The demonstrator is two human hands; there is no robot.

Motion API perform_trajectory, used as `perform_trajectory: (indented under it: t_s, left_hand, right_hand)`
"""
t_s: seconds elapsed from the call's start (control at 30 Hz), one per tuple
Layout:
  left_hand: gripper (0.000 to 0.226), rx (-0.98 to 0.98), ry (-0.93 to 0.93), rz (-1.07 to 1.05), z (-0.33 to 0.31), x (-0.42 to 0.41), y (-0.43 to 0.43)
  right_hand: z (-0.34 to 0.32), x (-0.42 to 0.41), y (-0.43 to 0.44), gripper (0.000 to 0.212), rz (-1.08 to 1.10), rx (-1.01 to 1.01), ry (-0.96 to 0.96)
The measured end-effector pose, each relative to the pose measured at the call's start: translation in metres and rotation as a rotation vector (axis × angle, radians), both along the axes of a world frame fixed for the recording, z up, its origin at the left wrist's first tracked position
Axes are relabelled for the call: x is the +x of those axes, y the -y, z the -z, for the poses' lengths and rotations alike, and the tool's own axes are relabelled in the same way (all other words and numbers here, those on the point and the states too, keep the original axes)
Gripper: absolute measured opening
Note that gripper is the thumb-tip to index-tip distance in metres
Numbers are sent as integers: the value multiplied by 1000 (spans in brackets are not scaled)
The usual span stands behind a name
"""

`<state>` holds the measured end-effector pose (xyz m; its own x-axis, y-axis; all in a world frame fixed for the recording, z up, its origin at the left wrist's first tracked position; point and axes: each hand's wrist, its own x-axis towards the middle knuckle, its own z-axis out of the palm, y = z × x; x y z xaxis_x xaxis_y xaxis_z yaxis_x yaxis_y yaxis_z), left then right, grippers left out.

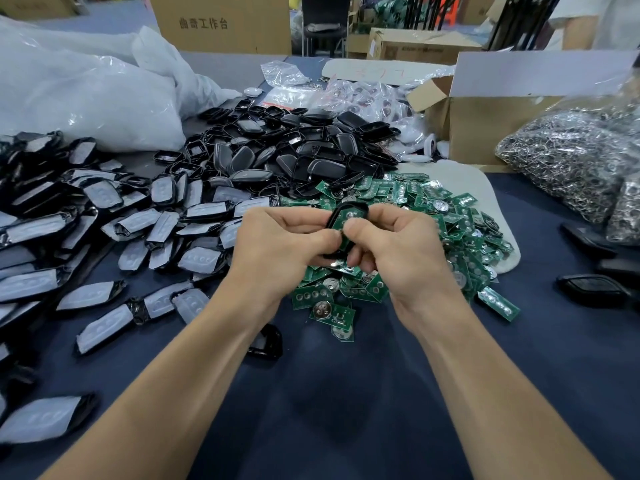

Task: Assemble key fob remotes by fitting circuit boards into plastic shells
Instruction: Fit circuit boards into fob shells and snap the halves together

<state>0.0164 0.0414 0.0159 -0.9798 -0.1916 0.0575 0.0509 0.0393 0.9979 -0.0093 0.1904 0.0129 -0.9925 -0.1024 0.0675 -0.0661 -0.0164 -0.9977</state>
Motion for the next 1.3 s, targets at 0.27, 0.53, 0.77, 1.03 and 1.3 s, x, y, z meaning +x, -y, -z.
perform_trajectory:
  t_s: [0.27, 0.53, 0.77, 1.03, 1.3]
  left_hand:
    - [38, -25, 15, 219, -3, -1, 10]
    - [32, 209, 86, -283, -16, -14, 55]
    - [22, 303, 21, -438, -16, -19, 89]
    - [25, 321, -4, -439, -12, -21, 89]
    - [31, 372, -15, -424, -9, -23, 86]
  right_hand:
    - [3, -1, 1, 35, -21, 90, -52]
    - [7, 12, 29, 25, 15, 469, -276]
    - [-2, 7, 80, 45, -97, 709, -520]
    - [-2, -10, 108, 27, -210, 983, -585]
    - [-11, 1, 56, 26, -48, 587, -405]
